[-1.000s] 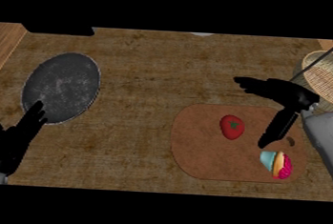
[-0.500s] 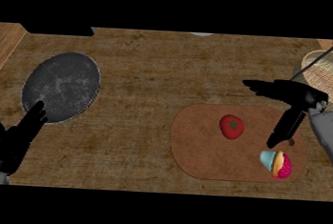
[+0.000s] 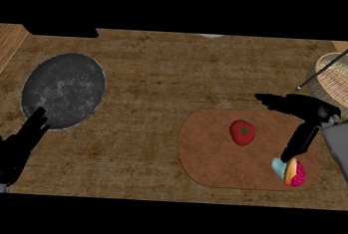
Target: Pick the tomato from the cutting board and place it in the tiered basket
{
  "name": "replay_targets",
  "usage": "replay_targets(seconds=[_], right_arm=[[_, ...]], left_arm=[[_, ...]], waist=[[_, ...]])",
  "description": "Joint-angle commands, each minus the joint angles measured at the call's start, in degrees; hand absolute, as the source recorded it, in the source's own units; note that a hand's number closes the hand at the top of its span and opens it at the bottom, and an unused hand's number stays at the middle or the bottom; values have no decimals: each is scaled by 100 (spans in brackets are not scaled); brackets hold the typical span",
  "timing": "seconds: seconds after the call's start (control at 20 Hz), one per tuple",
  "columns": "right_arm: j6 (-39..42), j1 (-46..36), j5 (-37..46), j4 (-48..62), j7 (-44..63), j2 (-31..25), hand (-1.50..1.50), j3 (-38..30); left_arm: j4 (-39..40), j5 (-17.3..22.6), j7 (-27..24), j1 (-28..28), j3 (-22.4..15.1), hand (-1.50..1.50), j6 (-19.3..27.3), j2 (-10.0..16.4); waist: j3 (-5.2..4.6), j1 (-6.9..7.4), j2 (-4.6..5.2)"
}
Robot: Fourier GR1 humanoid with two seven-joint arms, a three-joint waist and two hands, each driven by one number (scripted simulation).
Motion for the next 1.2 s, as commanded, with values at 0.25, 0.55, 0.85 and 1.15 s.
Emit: replay_targets(seconds=[0.25,0.55,0.85,1.15], right_arm=[[88,-287,577,661,-564,241,-150,-258],[-215,7,793,227,-389,755,-150,-305],[-226,51,1106,295,-547,824,-150,-403],[-545,9,1522,879,-999,1139,-150,-296]], left_arm=[[122,-435,346,-130,108,0,154,-437],[264,-552,266,-153,359,0,-298,-382],[152,-541,403,-183,582,0,-481,-544],[267,-645,249,-97,823,0,-670,-460]], waist=[[-30,11,27],[-33,-21,16],[-32,-10,18],[-31,7,25]])
